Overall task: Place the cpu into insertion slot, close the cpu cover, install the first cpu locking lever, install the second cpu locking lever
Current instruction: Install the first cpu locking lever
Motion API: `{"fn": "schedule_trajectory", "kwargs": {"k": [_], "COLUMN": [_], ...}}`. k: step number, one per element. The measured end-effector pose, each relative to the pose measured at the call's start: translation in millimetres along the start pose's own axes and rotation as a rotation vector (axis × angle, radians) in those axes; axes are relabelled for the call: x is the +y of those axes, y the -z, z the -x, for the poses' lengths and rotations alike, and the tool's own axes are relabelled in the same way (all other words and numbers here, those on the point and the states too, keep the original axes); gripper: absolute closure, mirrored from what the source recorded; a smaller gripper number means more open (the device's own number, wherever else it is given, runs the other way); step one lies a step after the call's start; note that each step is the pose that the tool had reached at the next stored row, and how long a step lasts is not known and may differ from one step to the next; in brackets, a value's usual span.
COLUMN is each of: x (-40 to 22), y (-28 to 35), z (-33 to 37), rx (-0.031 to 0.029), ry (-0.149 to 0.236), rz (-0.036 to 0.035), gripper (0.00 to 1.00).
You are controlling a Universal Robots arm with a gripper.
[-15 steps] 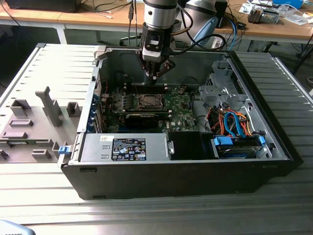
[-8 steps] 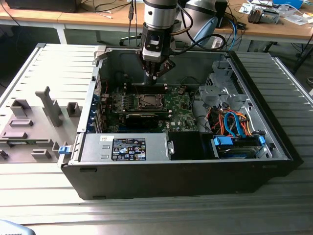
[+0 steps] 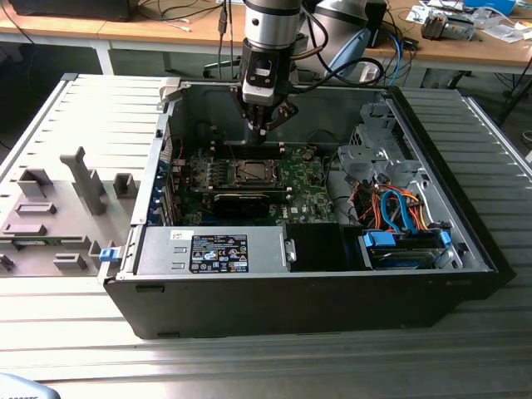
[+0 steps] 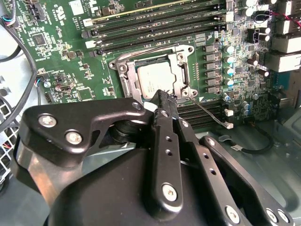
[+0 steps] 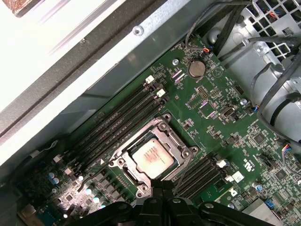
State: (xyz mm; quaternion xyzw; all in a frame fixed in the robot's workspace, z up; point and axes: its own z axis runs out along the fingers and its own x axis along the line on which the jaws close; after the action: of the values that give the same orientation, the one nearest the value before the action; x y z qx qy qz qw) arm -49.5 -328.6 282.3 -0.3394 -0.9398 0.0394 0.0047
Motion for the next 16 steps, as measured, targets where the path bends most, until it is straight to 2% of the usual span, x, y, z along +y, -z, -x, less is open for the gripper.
{"fn": "schedule_trajectory", "kwargs": {"k": [16], "x": [0.0], "y": [0.0], "z": [0.0], "rx": [-0.0009], "ry": [0.009], "rz": [-0.0001], "gripper": [0.89]}}
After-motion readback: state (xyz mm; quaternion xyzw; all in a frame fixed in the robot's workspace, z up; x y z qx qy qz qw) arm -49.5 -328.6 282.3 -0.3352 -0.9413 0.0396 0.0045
